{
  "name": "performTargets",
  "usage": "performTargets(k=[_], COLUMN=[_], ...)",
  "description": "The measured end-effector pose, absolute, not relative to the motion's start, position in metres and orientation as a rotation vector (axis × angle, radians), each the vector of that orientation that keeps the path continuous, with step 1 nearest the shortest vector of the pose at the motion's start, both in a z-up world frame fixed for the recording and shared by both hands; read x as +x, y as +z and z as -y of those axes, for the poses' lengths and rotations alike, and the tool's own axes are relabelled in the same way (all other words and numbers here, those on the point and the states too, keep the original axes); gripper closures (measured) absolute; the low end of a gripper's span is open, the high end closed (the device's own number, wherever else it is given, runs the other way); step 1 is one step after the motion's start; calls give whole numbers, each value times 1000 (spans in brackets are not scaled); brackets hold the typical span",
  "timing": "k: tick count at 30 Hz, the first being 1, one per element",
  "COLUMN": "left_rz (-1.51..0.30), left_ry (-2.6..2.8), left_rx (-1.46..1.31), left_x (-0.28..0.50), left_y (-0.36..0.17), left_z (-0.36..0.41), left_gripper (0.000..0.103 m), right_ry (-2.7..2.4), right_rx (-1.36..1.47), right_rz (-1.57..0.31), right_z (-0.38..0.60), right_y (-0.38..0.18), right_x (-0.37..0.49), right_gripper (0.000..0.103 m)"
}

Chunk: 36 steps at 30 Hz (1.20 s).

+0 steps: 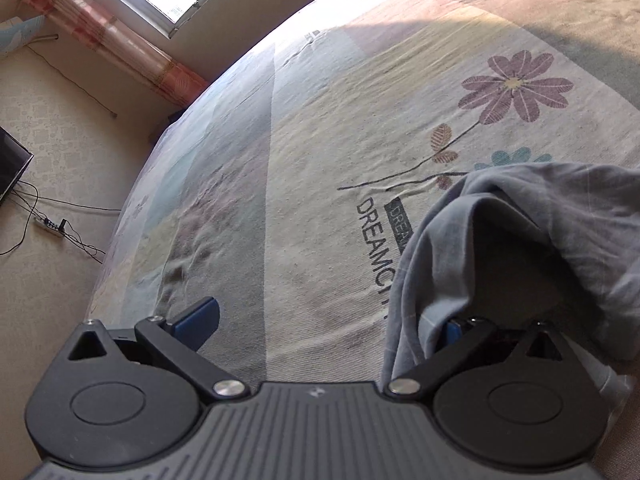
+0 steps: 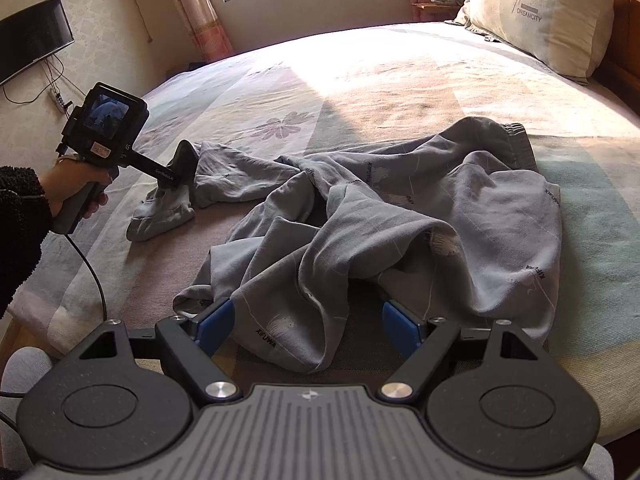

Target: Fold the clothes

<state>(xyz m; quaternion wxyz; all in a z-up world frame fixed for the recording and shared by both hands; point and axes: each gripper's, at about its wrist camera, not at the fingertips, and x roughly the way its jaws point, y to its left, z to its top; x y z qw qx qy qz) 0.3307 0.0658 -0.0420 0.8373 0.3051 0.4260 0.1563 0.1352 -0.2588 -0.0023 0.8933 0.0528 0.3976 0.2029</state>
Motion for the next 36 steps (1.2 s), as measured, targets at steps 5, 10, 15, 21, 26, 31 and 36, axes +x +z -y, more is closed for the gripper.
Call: performTargets(k=[5,10,15,21,26,31,36], left_rz=[-863,-799,-668,-475,-515,-549,-655], left_ry=[435,476,523,576,553,536,416], left_rx=[733,787,875,879,879,797,716], left_x=[342,362,384,397,393,370,338], left_y=[-26,-7,12,26,6,-1,-9], left_z=[-95,-109,-104,-100,-102,-118,-137], left_gripper=[0,0,0,0,0,0,0], right_ry=[420,415,397,374,370,377,385], right_rx=[114,107,99,91,83,70,73], right_rz=[-825,-840,-859,-882,-895,-897,-894], right_z=[258,254,253,252,249,247,246], right_y=[-3,-7,-12,-18,-21,-21,-20], right_x=[141,145,150,157,160,161,161], right_gripper=[18,18,18,18,18,18,18])
